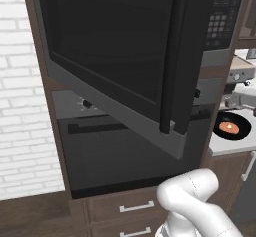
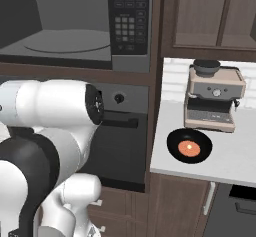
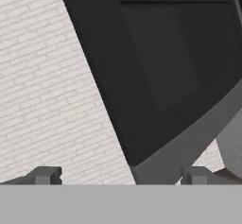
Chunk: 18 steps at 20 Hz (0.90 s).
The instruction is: Open the microwave, place the bowl with waffle inside the microwave, then close the microwave door and turn it on.
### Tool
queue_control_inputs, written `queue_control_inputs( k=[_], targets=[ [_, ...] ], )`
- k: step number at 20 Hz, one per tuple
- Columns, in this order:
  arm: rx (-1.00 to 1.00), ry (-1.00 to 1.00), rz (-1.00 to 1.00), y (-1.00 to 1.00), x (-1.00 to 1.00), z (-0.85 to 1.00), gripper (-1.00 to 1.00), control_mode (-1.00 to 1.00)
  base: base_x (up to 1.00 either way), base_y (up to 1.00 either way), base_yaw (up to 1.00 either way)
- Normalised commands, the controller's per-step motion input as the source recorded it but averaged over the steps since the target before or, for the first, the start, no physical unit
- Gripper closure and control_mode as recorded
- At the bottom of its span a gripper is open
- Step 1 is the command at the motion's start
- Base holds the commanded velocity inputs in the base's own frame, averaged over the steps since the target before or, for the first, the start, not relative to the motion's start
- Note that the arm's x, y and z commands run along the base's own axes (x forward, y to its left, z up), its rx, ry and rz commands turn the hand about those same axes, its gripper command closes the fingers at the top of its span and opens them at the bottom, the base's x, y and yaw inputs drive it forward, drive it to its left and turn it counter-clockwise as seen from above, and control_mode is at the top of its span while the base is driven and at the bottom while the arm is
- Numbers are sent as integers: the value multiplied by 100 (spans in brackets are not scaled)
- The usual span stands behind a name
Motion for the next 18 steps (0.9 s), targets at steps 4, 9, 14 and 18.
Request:
queue_control_inputs(
  k=[4, 9, 14, 18],
  targets=[
    [0, 10, 11, 23, 73, -16, -100, -100, 0, 0, 0],
    [0, 6, 0, 58, 61, -15, -100, -100, 0, 0, 0],
    [0, 8, 0, 49, 30, -11, -100, -100, 0, 0, 0],
    [-4, 16, 3, 64, 2, -24, -100, -100, 0, 0, 0]
  ],
)
